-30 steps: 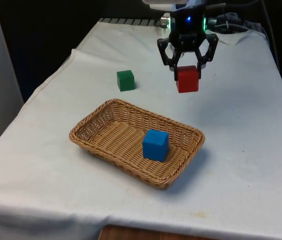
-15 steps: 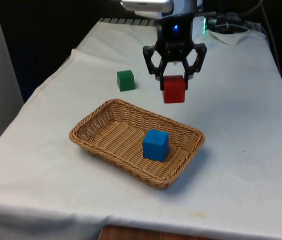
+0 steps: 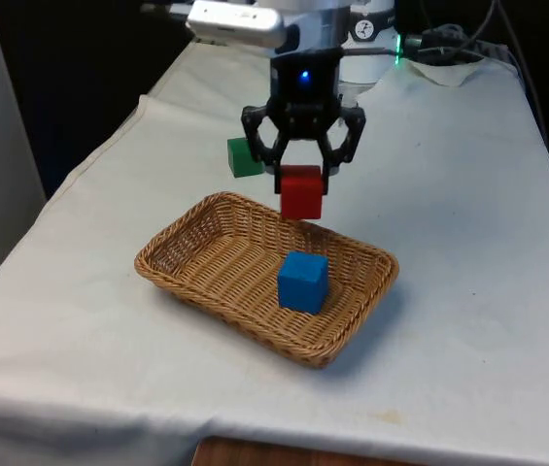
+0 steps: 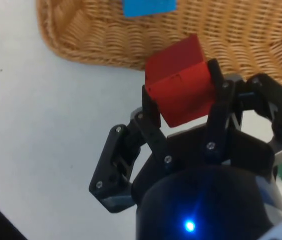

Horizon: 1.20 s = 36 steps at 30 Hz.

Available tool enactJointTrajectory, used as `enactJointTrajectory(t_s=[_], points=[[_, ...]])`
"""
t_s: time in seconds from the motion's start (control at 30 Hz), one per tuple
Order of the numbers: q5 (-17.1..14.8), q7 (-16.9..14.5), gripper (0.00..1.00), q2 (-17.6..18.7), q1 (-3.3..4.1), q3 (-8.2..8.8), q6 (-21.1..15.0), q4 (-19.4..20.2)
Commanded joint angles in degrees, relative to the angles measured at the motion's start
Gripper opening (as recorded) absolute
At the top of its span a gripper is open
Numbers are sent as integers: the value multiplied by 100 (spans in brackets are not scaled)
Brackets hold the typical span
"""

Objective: Pick up exactly two blocks and place them into the basket.

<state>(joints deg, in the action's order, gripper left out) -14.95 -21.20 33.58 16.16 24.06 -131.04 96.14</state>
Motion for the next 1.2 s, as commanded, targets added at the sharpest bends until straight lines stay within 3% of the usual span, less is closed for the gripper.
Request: enactJointTrajectory(t_s=[0.0,0.03,0.07,0.1,0.3,0.33,0.37,0.57,0.6,0.63,0.83,0.87,0.9,1.03,1.1,1.17], points=[[-80,-74,3,69,-74,-23,-23,-46],[-109,-103,3,97,-74,0,-34,-52],[-40,-29,3,34,-11,17,-11,-11],[-109,-103,3,97,-74,0,-34,-52],[-246,-269,3,344,-138,149,-178,-86],[-206,-223,3,315,-74,195,-178,-46],[-264,-286,3,372,-143,166,-189,-97],[-430,-401,3,619,-189,304,-183,-286],[-390,-372,3,561,-132,332,-195,-212],[-453,-413,3,659,-201,321,-178,-321],[-596,-424,3,928,-258,413,-166,-567],[-561,-395,3,882,-201,447,-189,-510],[-619,-430,3,963,-269,418,-172,-590],[-773,-447,3,1094,-275,447,-212,-642],[-768,-430,3,1100,-241,487,-201,-619],[-859,-453,3,1152,-269,447,-252,-636]])
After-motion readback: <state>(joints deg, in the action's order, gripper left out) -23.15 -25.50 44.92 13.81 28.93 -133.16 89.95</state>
